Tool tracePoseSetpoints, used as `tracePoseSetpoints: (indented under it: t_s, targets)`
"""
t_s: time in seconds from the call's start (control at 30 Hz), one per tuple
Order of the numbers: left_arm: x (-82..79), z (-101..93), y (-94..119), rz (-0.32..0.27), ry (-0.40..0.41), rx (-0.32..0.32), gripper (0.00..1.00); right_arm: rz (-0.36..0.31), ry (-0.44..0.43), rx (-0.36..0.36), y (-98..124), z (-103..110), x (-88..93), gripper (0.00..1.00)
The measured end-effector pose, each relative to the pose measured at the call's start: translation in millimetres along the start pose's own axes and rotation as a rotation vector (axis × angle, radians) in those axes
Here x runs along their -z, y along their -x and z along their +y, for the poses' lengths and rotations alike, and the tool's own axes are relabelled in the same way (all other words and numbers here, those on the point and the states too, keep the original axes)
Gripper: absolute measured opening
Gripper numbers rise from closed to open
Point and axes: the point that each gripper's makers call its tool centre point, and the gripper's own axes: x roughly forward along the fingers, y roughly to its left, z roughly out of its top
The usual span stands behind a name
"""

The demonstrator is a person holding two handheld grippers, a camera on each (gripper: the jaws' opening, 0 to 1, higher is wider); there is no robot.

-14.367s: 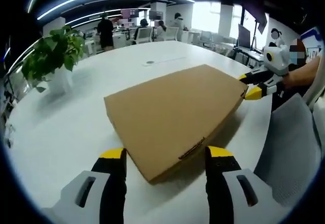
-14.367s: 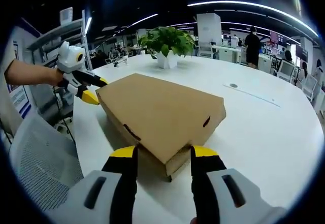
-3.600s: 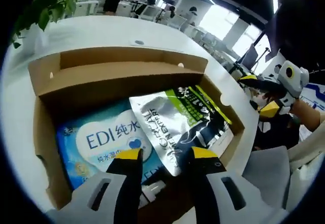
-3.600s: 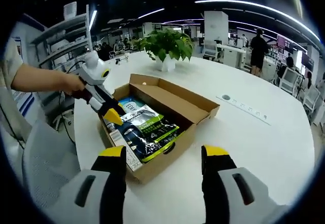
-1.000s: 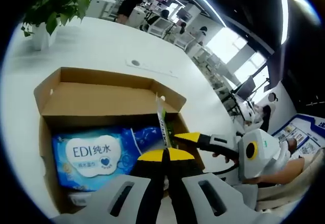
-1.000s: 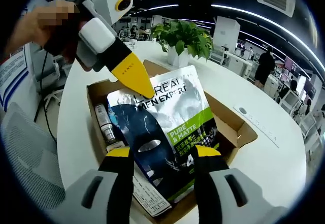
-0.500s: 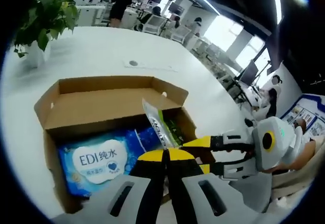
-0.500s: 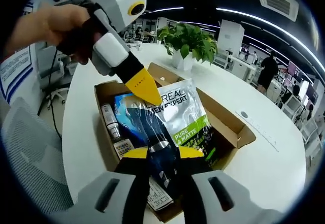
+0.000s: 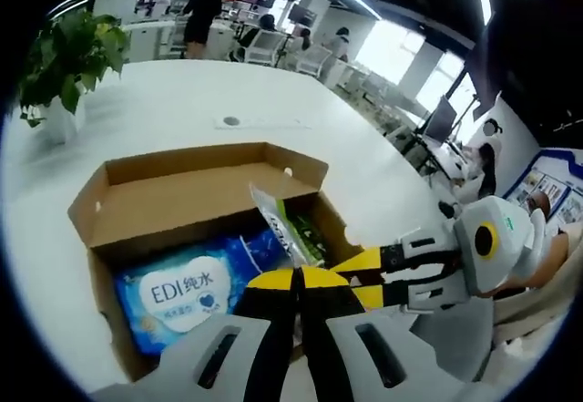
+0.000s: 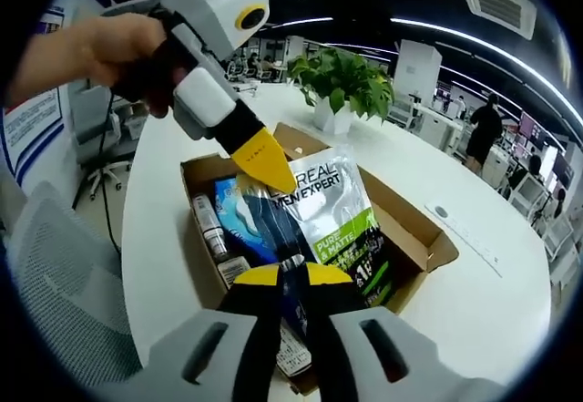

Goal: Operate the shoe box by opening the lid, removing the specified soft item, and placing it in the target area until the item is outside and the box remains undamaged.

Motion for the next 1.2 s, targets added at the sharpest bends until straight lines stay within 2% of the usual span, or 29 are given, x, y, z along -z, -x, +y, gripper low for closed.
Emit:
tracePoseSetpoints:
  t_s: [0.33,0.6,0.93,1.2]
  targets:
    - [-6.6,5.8,17.1,-0.054,0.0,-0.007,0.0,-0.045,0.036,-0.008,7.6,2.4,-23.7,0.01]
    - [-12.7,2.5,23.8,-0.098,0.001,0.003,0.0,-0.065,0.07,-0.004,16.3,2.9,-33.9,0.0]
    - [-18.7,-12.4,18.6,-0.112,-0.021,0.03,0.0,-0.05,0.114,0.013,31.4,-5.0,-31.8,0.0]
    - [-22.0,-28.3,3.2,-0.102,-0.04,0.061,0.0,-0.03,0.111,0.042,44.5,-17.4,-19.9,0.0]
